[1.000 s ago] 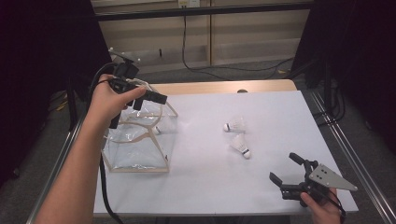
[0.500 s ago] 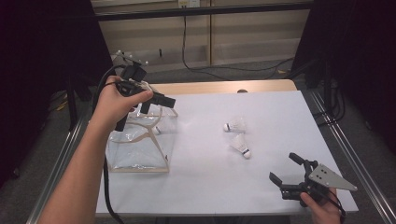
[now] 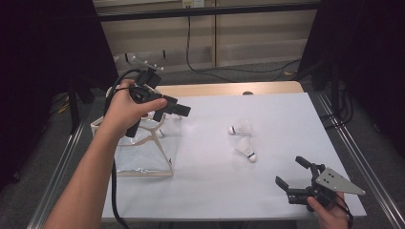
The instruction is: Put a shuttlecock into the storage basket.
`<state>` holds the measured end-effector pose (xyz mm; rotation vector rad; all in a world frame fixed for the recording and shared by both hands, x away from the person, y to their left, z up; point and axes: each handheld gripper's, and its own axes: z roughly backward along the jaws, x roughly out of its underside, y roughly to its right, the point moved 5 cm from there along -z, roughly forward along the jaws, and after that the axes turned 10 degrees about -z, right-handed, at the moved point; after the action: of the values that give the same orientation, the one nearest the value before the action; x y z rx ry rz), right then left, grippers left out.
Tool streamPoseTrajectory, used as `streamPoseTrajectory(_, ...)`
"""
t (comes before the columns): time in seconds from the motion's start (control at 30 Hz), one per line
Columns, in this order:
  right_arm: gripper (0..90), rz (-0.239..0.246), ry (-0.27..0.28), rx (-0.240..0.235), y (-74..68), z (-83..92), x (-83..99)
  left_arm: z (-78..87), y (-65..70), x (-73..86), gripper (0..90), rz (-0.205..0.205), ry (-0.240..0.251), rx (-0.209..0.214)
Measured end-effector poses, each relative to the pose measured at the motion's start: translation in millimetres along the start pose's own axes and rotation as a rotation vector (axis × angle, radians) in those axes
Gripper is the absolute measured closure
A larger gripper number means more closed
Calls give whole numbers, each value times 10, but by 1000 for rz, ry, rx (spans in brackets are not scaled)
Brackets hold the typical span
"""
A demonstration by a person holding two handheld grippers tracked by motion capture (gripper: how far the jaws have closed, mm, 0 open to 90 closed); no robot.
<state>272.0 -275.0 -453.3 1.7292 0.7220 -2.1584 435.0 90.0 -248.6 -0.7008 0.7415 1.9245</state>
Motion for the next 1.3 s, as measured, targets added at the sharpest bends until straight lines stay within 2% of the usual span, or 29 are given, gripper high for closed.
streamPoseTrajectory(0.33, 18, 0, 2, -1, -1, 2, -4, -142, 62, 31, 168, -31, -5, 1)
streamPoseTrajectory(0.47, 18, -1, 2, 0, -2, -1, -2, -203, 97, 52, 141, -63, -17, 9)
streamPoseTrajectory(0.67, 22, 0, 2, -1, -3, 3, -3, -280, 154, 59, 128, -77, -17, 20)
streamPoseTrajectory(0.73, 21, 0, 3, -1, -2, 3, -4, -303, 165, 68, 120, -89, -30, 21)
streamPoseTrajectory(1.3, 22, 1, 3, -3, -5, 4, -4, -519, 292, 142, 89, -133, -19, 47)
